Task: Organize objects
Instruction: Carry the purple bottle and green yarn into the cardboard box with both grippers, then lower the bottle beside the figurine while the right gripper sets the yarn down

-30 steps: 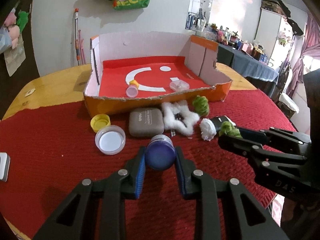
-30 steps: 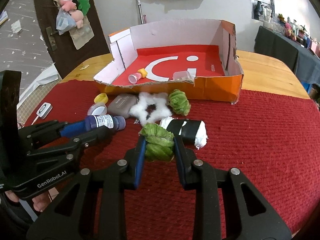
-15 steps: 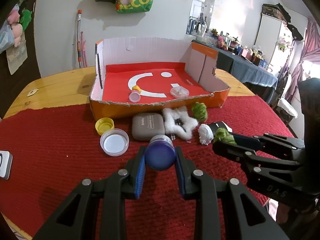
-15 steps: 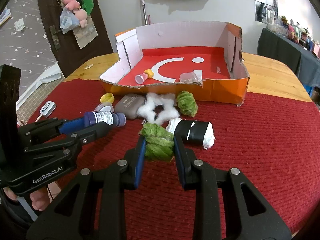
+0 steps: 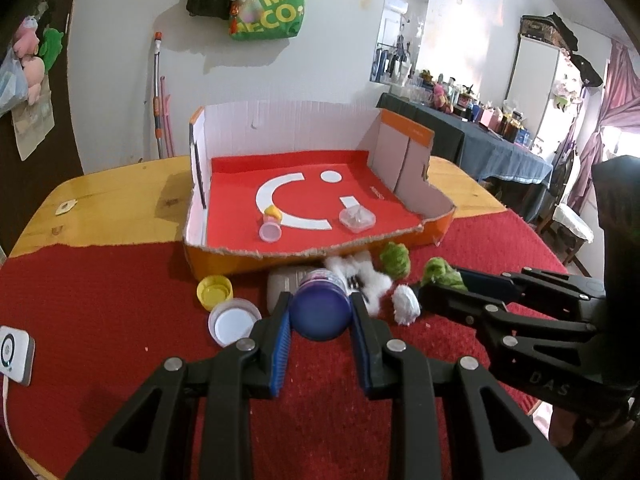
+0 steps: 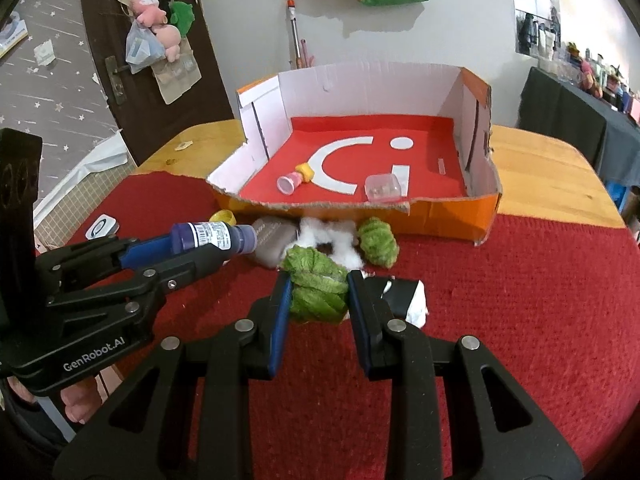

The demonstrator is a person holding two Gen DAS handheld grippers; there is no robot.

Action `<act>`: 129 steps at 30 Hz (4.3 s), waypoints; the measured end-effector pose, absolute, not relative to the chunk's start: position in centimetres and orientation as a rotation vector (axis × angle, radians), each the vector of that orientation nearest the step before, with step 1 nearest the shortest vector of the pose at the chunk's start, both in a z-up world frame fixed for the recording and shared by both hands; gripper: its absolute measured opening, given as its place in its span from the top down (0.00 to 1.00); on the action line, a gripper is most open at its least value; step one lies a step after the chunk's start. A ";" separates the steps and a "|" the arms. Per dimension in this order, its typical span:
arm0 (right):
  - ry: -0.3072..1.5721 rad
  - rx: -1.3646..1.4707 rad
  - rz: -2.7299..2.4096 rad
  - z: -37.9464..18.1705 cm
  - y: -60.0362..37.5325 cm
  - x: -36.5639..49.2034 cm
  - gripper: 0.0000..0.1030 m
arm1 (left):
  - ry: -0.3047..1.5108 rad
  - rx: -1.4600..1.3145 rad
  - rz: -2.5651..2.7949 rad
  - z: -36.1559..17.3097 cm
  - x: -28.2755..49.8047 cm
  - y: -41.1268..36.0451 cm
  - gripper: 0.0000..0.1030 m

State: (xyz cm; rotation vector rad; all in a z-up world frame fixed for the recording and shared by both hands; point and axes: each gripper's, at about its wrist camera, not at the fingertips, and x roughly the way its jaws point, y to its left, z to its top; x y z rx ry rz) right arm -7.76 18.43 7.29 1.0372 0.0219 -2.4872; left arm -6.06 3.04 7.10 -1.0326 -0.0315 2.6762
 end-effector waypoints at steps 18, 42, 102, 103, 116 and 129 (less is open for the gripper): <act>0.039 1.059 -2.460 9.0 18.3 -11.4 0.74 | -0.020 -1.042 2.666 8.5 -10.2 3.2 0.72; 0.056 1.167 -2.383 8.5 17.8 -17.4 0.74 | -0.003 -1.148 2.617 7.5 -15.7 3.1 0.72; 0.105 1.325 -2.449 3.9 18.2 -23.9 0.74 | -0.022 -1.333 2.584 3.0 -21.9 2.4 0.72; 0.105 1.322 -2.451 3.8 18.2 -23.9 0.74 | -0.024 -1.333 2.584 3.0 -21.9 2.4 0.72; 0.054 1.309 -2.441 3.7 18.4 -24.1 0.74 | -0.023 -1.335 2.580 3.0 -21.7 2.4 0.72; 0.057 1.303 -2.443 3.8 18.3 -24.0 0.74 | -0.025 -1.332 2.578 2.9 -21.7 2.5 0.69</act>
